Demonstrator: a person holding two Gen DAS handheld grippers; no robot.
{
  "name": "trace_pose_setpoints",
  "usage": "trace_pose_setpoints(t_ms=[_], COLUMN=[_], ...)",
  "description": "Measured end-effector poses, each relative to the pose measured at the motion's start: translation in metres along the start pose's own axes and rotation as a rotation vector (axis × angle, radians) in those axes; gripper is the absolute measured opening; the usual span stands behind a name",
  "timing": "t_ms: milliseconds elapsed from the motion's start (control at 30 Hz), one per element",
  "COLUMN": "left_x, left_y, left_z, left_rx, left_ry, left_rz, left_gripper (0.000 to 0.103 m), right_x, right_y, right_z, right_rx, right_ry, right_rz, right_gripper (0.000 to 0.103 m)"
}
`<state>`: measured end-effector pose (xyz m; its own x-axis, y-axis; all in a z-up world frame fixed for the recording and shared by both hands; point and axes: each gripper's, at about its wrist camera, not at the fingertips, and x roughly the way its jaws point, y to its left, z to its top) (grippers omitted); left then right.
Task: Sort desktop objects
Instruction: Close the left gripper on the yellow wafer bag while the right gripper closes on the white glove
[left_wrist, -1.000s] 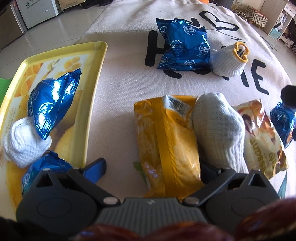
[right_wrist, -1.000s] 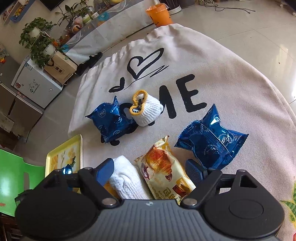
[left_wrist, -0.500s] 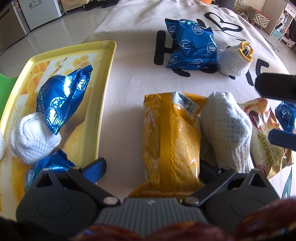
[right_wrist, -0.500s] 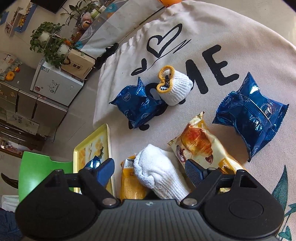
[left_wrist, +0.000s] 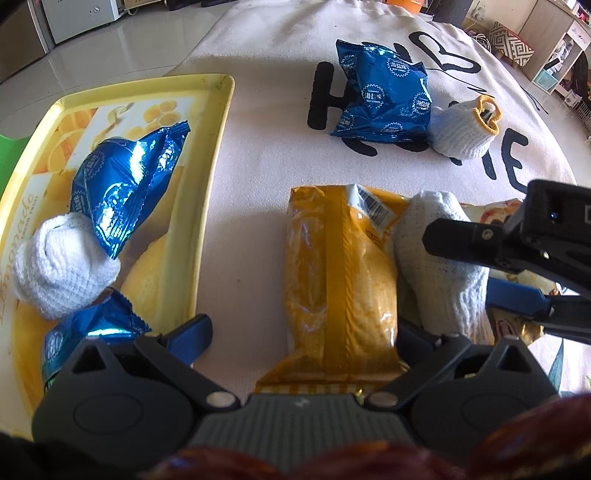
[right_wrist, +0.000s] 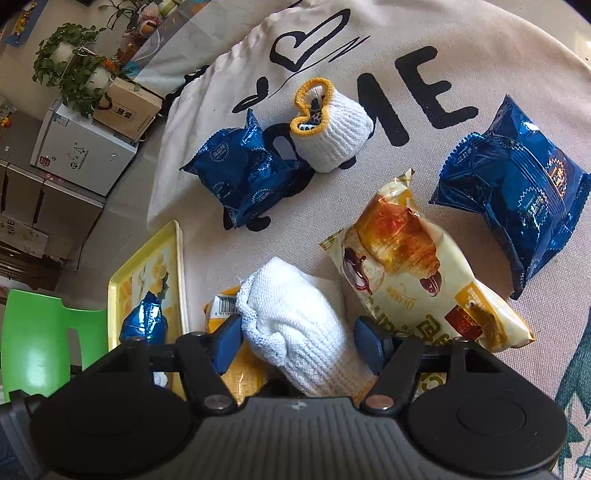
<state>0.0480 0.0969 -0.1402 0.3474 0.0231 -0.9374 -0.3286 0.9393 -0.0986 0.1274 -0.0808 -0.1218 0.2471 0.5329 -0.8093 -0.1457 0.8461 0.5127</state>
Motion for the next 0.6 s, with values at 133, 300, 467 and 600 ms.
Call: trace_pose_setpoints(t_ms=[133,300,467,600], left_x=[0.000,0.002,0.004,0.003], left_y=[-0.001,-0.007,-0.011,-0.015], left_z=[0.000,0.000,0.000,0.002], left_rx=[0.011,0.035,0.046,0.035], left_ry=[0.004,0.012,0.009,-0.022], left_rz=[0.014,0.050,0.074,0.056], left_gripper=[0.103,0.103,0.103,0.103], right_x=[0.008,0.012,-0.001,-0.012], right_y=[0.009,0.018,0.011,0.009], right_z=[-0.003,-0.010,-0.004,0.001], right_rx=[-0.116,-0.207,-0.201,-0.200], right_ry=[0.016,0.013,-0.043,-0.077], right_rz=[-0.042,-0.086,-0.137,-0.170], right_gripper=[0.062,0.060,0.050,0.050])
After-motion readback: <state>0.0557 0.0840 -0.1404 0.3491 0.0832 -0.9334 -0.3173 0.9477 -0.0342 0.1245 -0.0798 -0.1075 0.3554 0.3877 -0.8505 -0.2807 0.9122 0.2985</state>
